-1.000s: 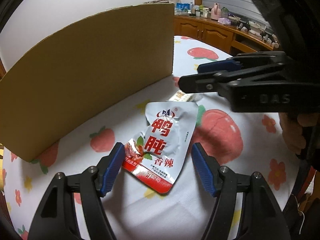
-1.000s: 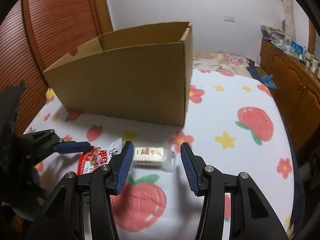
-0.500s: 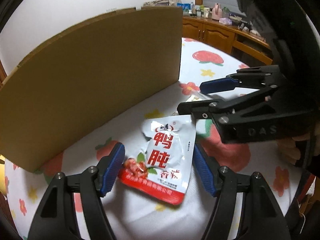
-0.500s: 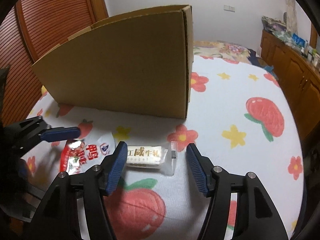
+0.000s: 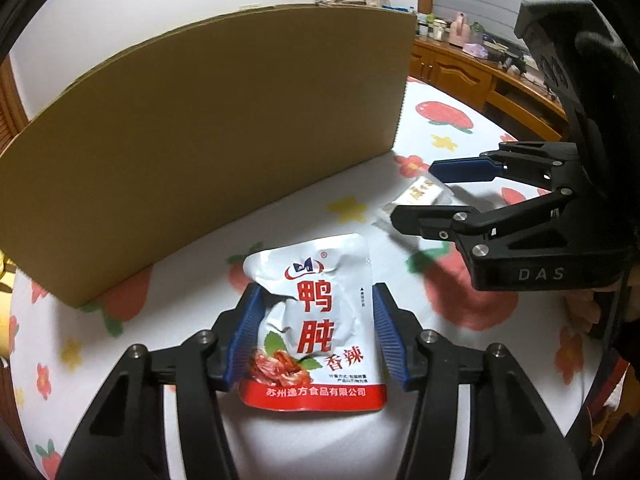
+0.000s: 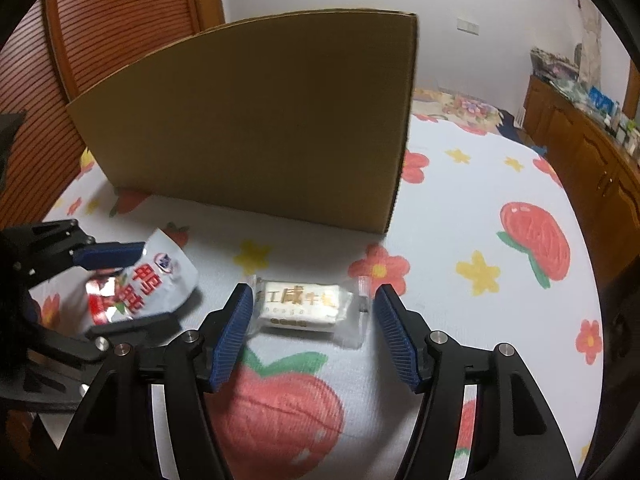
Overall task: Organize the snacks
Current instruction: 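Close left tool on red-labelled duck packet while right tool grips white milk bar, then carry duck packet with left tool while right tool carries milk bar over box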
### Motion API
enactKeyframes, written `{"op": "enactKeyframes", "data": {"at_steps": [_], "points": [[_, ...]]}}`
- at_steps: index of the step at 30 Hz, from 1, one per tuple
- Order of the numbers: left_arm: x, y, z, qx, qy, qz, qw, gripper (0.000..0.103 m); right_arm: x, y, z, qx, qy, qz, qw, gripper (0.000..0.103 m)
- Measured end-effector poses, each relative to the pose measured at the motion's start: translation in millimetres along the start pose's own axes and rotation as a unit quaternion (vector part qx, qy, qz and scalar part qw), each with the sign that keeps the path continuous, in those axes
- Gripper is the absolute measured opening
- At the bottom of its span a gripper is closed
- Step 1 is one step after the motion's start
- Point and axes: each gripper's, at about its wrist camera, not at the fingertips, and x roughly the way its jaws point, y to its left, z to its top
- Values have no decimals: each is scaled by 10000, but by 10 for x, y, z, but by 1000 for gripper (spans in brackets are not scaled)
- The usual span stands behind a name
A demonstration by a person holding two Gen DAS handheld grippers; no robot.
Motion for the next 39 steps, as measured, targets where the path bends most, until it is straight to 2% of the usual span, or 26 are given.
{"op": "enactKeyframes", "data": {"at_steps": [10,12,14,21,27,39], "points": [[-100,88,-55,-346,-258,65,9990,54,58,135,-3,-295,77,-227,9993,66],[-117,101,-67,-354,-307,97,9989,54,55,153,-4,-309,54,-215,9993,53],[-123,109,-67,-363,-347,116,9987,54,35,158,-19,-324,33,-188,9993,49],[-261,109,-76,-390,-537,143,9977,54,-53,160,-101,-315,-26,-139,9994,47],[-480,115,21,-341,-764,196,9963,55,-225,111,-61,-195,-224,-69,9995,47],[-977,132,236,-282,-1285,337,9907,55,-862,229,230,-235,-921,65,9955,48]]}}
